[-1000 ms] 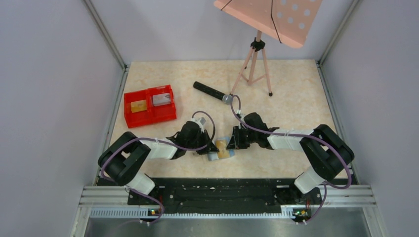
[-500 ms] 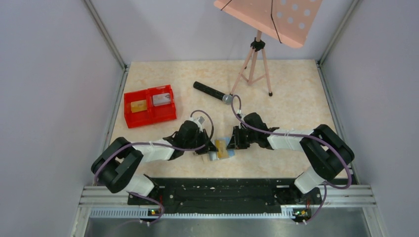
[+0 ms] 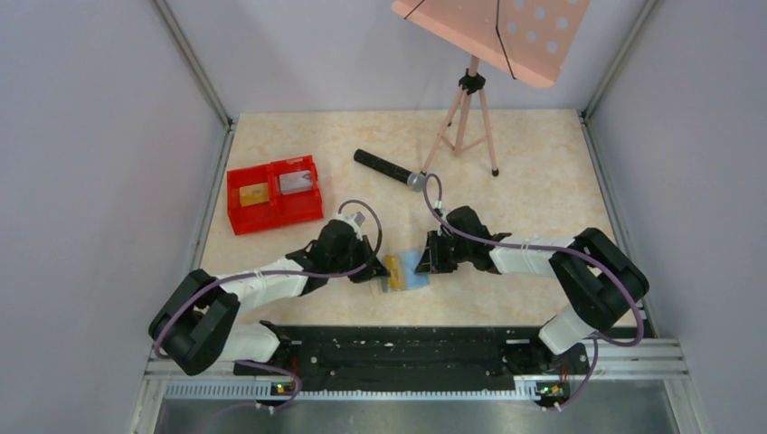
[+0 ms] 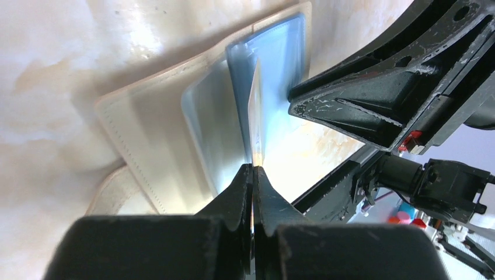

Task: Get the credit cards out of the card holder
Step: Remove the credit card from the card holder.

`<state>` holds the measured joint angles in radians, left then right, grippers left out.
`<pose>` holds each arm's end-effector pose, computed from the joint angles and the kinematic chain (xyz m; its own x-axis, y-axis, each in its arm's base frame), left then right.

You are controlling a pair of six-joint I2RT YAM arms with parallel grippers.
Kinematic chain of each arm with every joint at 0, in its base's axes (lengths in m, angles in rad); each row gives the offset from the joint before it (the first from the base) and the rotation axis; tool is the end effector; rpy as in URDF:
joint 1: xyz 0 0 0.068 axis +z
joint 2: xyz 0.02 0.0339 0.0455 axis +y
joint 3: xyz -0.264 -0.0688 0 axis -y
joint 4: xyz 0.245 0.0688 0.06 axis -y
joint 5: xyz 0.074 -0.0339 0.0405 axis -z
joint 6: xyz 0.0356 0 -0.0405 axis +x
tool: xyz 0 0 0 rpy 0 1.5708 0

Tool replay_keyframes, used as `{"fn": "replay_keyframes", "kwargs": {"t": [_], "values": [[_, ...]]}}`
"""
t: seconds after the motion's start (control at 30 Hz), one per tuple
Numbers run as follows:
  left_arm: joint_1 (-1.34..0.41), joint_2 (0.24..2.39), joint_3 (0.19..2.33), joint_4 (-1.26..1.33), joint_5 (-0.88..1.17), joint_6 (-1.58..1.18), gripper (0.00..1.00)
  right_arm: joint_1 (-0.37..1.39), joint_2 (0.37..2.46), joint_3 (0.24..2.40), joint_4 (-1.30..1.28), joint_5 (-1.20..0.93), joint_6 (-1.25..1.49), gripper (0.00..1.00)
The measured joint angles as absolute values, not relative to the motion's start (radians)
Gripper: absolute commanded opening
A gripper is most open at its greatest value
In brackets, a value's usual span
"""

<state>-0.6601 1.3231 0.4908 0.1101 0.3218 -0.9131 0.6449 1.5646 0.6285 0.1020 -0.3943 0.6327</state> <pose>0.1870 -0.1594 0.1574 -0.9279 -0.2301 -0.2932 0.0569 0.6899 -0.7216 0.2185 0.1815 0.1366 -0.9275 -0.0145 -0.3735 -0.2639 0.7332 0.6267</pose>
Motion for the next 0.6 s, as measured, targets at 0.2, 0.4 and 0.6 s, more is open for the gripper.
{"fn": "replay_keyframes", "kwargs": {"t": [0.2,0.4,0.6], "values": [[-0.634,1.234,0.488,0.030,0.286,-0.891,0.00,0.645,1.561,0.631,0.095,-0.393,0.632,0.18],[-0.629,1.163,0.487,-0.001,0.261,-0.888,0.00,0.643,1.530,0.630,0.052,-0.389,0.629,0.22],[-0.629,1.073,0.464,-0.004,0.241,-0.897,0.00,0.638,1.459,0.629,0.071,-0.426,0.641,0.38]]}}
